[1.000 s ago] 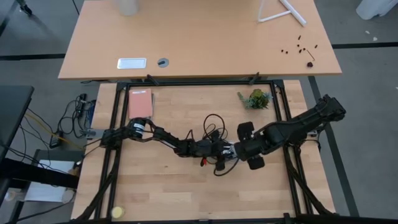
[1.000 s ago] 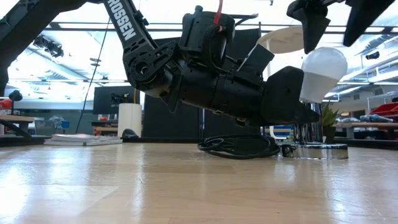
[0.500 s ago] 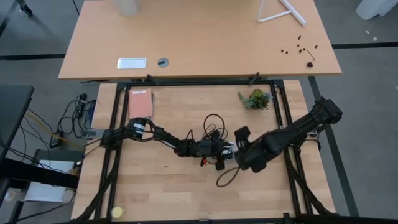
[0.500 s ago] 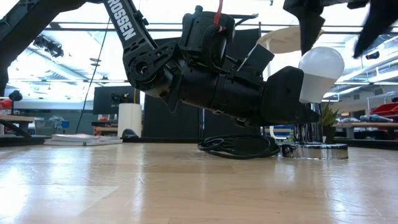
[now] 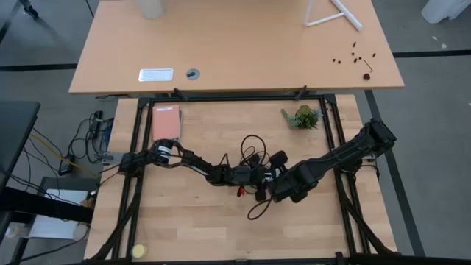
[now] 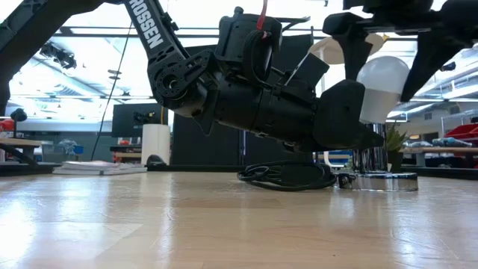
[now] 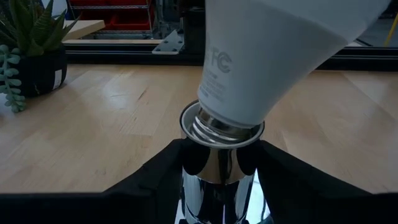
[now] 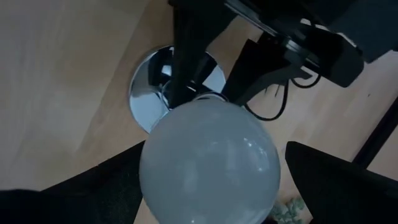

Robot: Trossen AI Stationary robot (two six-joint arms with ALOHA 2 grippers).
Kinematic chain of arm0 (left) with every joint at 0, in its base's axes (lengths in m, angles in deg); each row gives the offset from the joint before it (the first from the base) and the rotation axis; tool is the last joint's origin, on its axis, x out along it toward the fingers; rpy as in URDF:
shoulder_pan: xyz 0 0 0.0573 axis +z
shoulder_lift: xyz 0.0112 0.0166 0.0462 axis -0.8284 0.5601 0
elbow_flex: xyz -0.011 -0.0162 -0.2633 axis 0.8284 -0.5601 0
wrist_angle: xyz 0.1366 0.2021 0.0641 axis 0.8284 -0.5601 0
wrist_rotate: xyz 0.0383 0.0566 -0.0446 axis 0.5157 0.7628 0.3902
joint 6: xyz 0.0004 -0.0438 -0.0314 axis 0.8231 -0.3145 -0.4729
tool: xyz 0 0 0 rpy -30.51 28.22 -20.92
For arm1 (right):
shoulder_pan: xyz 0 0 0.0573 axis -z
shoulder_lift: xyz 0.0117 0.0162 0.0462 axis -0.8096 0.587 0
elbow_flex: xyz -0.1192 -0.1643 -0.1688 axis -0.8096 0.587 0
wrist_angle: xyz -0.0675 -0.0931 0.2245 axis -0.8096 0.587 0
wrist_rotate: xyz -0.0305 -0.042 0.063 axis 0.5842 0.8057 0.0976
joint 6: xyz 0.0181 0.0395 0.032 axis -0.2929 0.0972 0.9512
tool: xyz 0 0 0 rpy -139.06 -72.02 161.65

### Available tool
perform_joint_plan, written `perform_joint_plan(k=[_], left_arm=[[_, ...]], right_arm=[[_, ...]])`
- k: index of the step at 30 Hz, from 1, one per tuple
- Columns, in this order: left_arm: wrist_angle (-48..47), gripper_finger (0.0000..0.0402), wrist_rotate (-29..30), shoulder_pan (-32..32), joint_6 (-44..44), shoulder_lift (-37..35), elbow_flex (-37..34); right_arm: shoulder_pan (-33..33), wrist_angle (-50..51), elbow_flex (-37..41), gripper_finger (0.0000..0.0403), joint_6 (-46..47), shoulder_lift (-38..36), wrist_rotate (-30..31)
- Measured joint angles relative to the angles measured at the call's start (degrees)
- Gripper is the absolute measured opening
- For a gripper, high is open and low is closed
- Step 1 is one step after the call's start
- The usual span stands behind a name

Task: Screw lightbulb
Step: Insert the lightbulb into the lamp

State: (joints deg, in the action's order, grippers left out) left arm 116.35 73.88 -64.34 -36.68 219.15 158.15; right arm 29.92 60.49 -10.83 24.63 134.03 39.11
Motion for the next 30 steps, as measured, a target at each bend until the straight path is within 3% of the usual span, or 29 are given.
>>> perform_joint_plan(k=[5,17,30], left_arm=[[0.09,0.0194,0.0,0.0,-0.03,0.0,-0.02],[0.07,0.0194,-0.02,0.0,-0.22,0.04,-0.04],[0.09,0.0194,-0.17,0.0,0.39,0.04,-0.02]], right_arm=[[1.8,-0.96,0.23,0.0361,-0.13,0.0,-1.34],[4.04,-3.15,1.87,0.0262,-0.35,-0.08,-6.34],[10.14,-3.2,1.84,0.0277,-6.44,-0.46,-16.21]])
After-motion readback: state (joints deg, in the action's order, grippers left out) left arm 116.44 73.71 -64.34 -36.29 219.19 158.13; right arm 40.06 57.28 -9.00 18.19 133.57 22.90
